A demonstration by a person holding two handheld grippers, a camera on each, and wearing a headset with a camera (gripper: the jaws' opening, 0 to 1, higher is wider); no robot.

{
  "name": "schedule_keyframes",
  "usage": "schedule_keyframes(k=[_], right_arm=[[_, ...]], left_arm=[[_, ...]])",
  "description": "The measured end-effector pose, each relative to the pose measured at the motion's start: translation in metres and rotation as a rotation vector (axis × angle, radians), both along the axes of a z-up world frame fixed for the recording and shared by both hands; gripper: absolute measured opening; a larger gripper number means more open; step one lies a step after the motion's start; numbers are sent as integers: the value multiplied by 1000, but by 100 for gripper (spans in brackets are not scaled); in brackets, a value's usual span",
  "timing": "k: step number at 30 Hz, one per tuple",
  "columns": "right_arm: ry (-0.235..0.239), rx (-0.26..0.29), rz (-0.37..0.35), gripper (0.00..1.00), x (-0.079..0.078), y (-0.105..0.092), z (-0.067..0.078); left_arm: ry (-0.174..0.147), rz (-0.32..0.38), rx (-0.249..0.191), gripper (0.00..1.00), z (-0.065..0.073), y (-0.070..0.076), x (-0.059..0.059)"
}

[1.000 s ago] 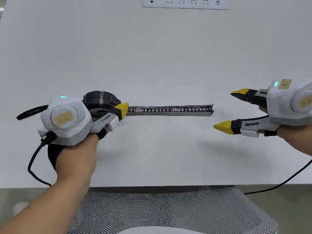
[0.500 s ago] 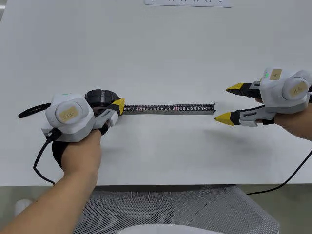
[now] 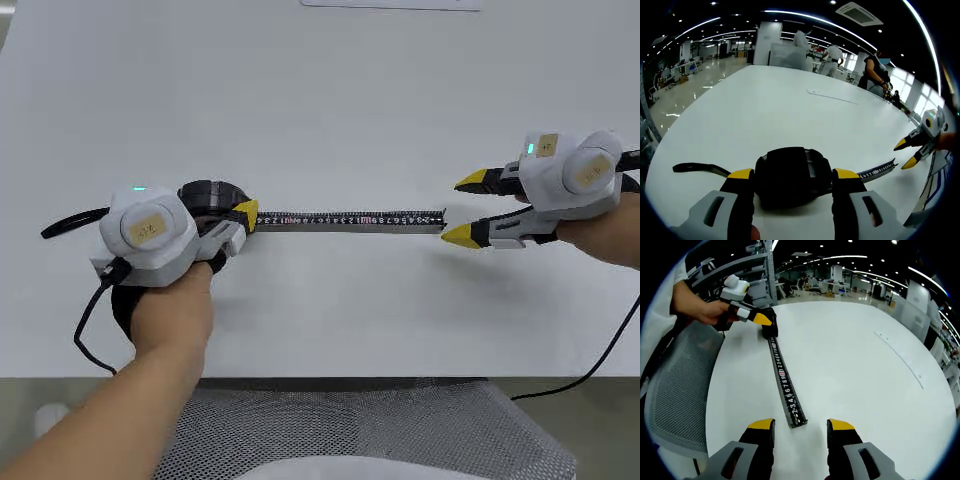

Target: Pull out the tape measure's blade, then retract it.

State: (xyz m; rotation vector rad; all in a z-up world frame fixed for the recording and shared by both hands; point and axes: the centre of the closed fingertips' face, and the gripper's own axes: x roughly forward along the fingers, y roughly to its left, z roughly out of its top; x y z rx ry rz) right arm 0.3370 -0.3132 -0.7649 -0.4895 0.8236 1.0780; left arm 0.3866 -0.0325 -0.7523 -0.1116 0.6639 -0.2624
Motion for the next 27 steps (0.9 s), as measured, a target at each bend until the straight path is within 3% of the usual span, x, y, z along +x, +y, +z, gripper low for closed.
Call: schedule_keyframes(k=[7,9,18,27], right_arm=[[17,-58,76,28,-2,3,-9],[21,-50,79,27,-1,7,-9],[22,-114,163,22,0,5,-19],[39,-99,174,17,2,9,-22]], left_arm=[[3,1,-1,58,0,1,0],[5,2,0,58,0,1,0],[9,4,-1,58,-1,1,1],[15,6,-3,58,-1,1,1]])
